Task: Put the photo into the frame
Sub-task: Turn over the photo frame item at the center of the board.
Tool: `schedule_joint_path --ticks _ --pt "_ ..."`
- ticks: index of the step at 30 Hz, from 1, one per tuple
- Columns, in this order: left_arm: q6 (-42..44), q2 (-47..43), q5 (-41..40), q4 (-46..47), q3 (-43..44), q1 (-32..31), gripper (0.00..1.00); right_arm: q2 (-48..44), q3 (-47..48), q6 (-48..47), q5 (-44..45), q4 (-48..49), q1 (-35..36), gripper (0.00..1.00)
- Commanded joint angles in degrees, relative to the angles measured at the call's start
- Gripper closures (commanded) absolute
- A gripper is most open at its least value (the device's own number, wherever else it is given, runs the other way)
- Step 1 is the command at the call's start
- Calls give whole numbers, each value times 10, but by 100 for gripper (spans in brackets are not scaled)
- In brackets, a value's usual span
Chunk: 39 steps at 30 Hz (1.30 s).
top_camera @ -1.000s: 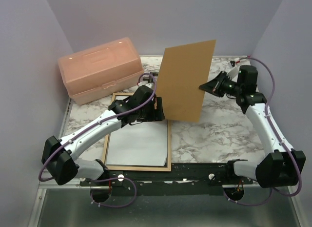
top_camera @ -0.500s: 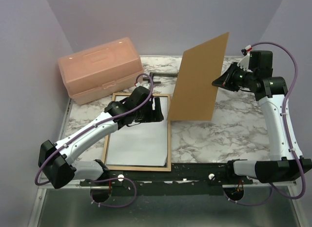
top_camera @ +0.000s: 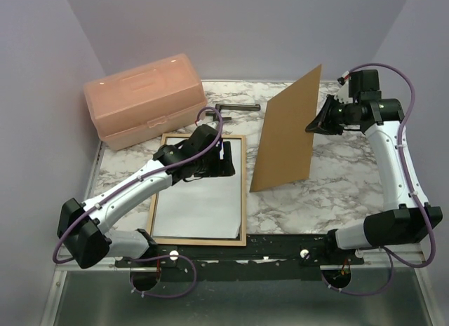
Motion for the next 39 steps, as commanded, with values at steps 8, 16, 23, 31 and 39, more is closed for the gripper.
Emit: schedule_joint_path --ticks 8,16,23,31,39 --pt "4 15 2 -7 6 -2 23 36 59 -33 -44 -34 24 100" --pt "4 25 6 -12 14 -3 23 41 42 -37 -33 -41 68 99" --pt "4 22 10 -12 22 -4 22 46 26 -39 -55 -25 88 94" --pt "0 -1 40 14 40 -3 18 43 35 -15 -123 32 106 48" --pt "-18 -34 94 77 55 22 8 31 7 35 -183 123 139 25"
